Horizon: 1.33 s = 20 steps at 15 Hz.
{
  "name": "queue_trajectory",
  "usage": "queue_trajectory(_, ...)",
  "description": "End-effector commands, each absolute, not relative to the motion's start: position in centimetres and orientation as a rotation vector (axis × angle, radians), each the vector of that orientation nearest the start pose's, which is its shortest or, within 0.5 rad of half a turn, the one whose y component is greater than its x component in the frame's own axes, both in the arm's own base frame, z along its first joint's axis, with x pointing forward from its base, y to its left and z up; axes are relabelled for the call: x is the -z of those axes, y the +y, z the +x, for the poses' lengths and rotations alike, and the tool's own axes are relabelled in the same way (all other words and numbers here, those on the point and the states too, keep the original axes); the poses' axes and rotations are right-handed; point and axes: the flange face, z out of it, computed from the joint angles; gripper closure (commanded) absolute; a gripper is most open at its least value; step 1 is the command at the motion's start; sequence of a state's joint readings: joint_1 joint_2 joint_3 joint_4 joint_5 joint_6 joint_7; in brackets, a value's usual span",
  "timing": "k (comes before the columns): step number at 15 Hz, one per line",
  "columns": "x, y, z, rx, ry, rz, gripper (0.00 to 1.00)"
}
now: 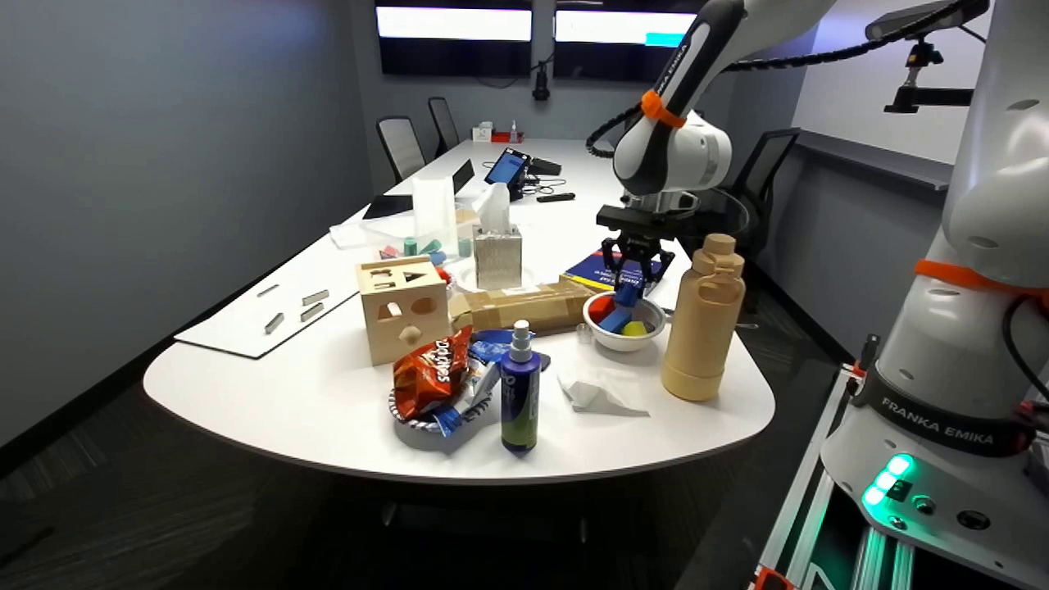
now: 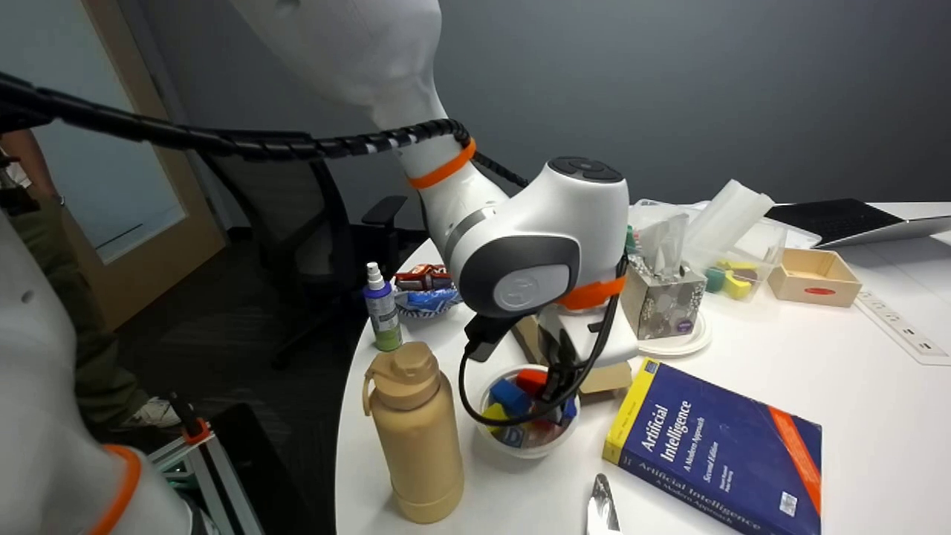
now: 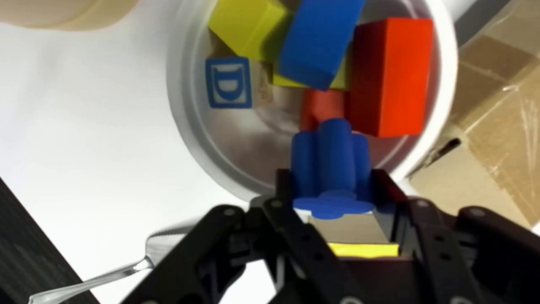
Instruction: Put the blue cube into the cube-shaped object
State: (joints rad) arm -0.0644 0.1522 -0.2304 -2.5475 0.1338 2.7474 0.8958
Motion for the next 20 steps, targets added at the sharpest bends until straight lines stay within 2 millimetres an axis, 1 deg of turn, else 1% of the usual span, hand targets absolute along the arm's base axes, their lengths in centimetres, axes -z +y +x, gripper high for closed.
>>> queue_trajectory(1, -24.7, -12.9, 43.8, 0.282, 1.923, -2.446, 0.76)
queue_trajectory(5, -26.9, -11.8, 45.0, 0.464, 1.935, -2.470, 0.76)
queue_trajectory(6, -27.4, -11.3, 45.2, 0.499, 1.934, -2.485, 0.76)
queue_trajectory(8, -28.2, -9.6, 45.6, 0.562, 1.918, -2.519, 0.76)
queue_trajectory(11, -28.7, -5.8, 46.3, 0.626, 1.867, -2.572, 0.76)
queue_trajectory(16, -28.6, 2.0, 48.4, 0.682, 1.746, -2.709, 0.76)
queue_trajectory(19, -29.2, 6.7, 49.6, 0.732, 1.658, -2.766, 0.76)
queue_trajectory(20, -29.3, 8.0, 50.1, 0.753, 1.631, -2.782, 0.76)
